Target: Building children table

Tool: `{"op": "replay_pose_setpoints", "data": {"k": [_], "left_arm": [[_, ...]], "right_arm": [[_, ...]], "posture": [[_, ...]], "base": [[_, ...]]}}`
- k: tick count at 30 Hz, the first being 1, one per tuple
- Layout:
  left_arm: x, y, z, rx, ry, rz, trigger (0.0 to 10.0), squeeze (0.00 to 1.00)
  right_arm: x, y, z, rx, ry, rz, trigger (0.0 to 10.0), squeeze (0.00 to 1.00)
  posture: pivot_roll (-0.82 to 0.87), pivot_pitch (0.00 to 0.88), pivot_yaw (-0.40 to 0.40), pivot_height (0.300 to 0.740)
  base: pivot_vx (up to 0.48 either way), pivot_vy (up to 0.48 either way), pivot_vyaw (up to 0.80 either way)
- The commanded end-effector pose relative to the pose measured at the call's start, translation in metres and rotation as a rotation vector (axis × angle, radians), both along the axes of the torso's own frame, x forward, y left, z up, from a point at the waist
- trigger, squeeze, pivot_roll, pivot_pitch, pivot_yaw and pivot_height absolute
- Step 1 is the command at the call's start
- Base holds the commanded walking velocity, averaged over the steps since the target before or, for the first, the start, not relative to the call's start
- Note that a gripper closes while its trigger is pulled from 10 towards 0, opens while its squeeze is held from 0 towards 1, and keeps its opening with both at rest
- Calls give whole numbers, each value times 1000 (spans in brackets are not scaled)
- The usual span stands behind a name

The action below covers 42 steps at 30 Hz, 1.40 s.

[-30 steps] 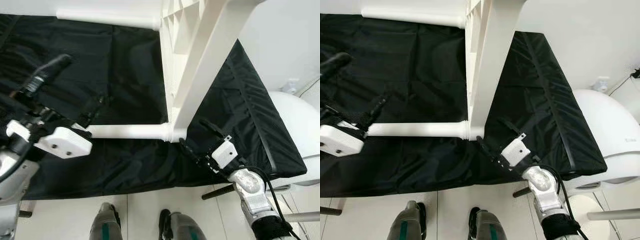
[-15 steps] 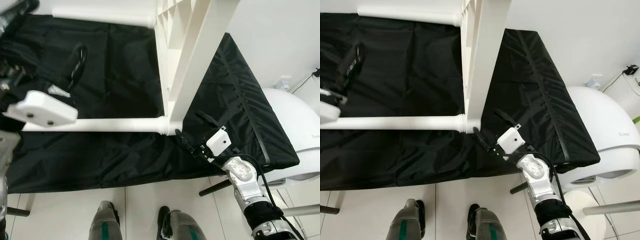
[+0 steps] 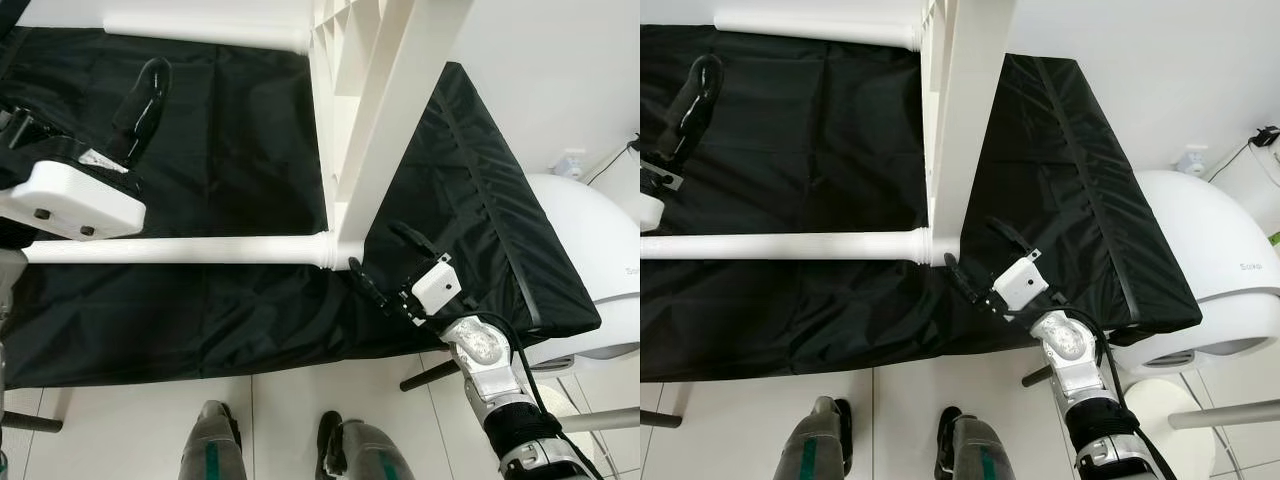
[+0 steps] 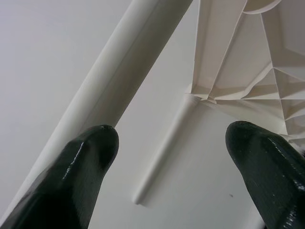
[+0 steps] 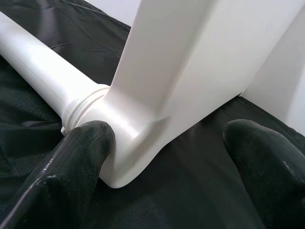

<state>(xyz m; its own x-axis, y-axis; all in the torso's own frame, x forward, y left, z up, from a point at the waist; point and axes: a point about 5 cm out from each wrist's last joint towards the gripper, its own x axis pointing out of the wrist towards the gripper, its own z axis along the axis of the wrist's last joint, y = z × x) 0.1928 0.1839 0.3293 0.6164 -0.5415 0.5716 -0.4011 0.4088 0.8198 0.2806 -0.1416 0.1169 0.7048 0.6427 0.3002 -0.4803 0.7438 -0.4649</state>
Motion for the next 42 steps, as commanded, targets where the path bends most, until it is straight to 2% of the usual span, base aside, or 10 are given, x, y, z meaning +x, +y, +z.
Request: {"op": "replay_pose_setpoints", "data": {"k": [1,5,10,12,14,20,33,39,42], "left_arm": [[-6,-3,1,62,-51,15,10000,0],[-13,-1,0,117,-148,74,10000,0],[-18,4,2,131,-235,125,10000,0],[-21,12,13,112,-307,176,10000,0],[-21,12,13,112,-307,176,10000,0],[-25,17,28,107,-420,211,10000,0],[-30,16,46,108,-537,221,10000,0],[-24,17,52,113,-561,221,10000,0],[-15,20,55,92,-545,251,10000,0]], "right_arm": [[1,-1,-5,-9,27,-16,10000,0],[2,-1,-6,-13,28,-14,10000,0],[2,-2,-7,-17,31,-12,10000,0],[2,-1,-8,-18,31,-7,10000,0],[2,-1,-8,-18,31,-7,10000,0],[1,0,-10,-17,34,-5,10000,0],[-1,4,-14,-10,43,-8,10000,0],[0,7,-14,-3,42,-7,10000,0],[-1,9,-14,4,40,-13,10000,0]], "posture": [[233,177,-86,740],[234,181,-89,740],[238,186,-92,740],[238,190,-91,740],[238,190,-91,740],[235,192,-86,740],[231,191,-84,740],[229,188,-77,740],[216,181,-59,740]], "base": [[0,0,0],[0,0,0],[0,0,0],[0,0,0],[0,0,0],[0,0,0],[0,0,0],[0,0,0],[0,0,0]]}}
